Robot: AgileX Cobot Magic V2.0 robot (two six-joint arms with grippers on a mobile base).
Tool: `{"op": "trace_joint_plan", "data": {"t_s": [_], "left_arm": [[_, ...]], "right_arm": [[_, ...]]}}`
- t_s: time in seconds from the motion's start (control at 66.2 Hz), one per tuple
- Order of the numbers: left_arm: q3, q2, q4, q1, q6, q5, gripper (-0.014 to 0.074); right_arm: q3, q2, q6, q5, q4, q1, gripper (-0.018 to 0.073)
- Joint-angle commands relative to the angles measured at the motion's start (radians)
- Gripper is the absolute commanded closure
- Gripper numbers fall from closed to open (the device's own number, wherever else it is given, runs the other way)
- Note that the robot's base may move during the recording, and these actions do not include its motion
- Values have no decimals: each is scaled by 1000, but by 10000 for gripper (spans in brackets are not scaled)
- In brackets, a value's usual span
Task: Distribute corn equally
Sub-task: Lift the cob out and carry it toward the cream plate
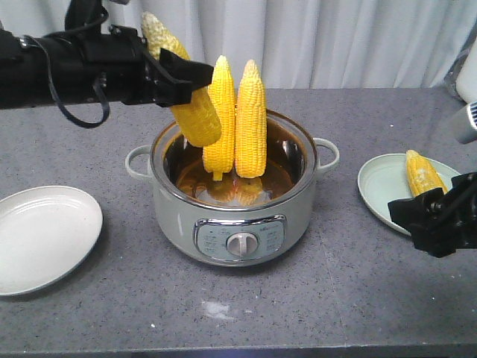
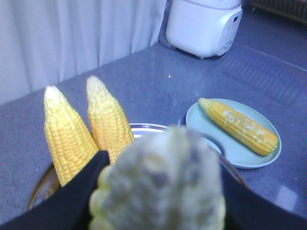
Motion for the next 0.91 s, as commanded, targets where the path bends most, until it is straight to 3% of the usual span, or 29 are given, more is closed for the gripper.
{"op": "trace_joint_plan", "data": {"t_s": [0.0, 0.121, 0.257, 0.408, 0.559, 0.619, 0.74, 0.891], "left_arm": [[-33, -95, 2, -4, -3, -24, 370], [-33, -171, 104, -4, -69, -10, 358], [-33, -240, 320, -4, -264, -5, 349], [-54, -282, 688, -4, -603, 58, 349], [-139, -266, 1069, -4, -942, 297, 349], [-159, -253, 1183, -4, -1024, 395, 349], [-165, -220, 1351, -4, -1117, 535, 349], [-165, -161, 1417, -4, -1156, 623, 349]], "right_arm": [[-27, -10, -4, -55, -7, 2, -17], [-27, -10, -4, -54, -7, 2, -17], [-27, -10, -4, -54, -7, 2, -17], [-27, -10, -4, -54, -7, 2, -17], [-27, -10, -4, -53, -7, 2, -17], [-27, -10, -4, -52, -7, 2, -17], [-27, -10, -4, -52, -7, 2, -17], [-27, -10, -4, -52, -7, 2, -17]]}}
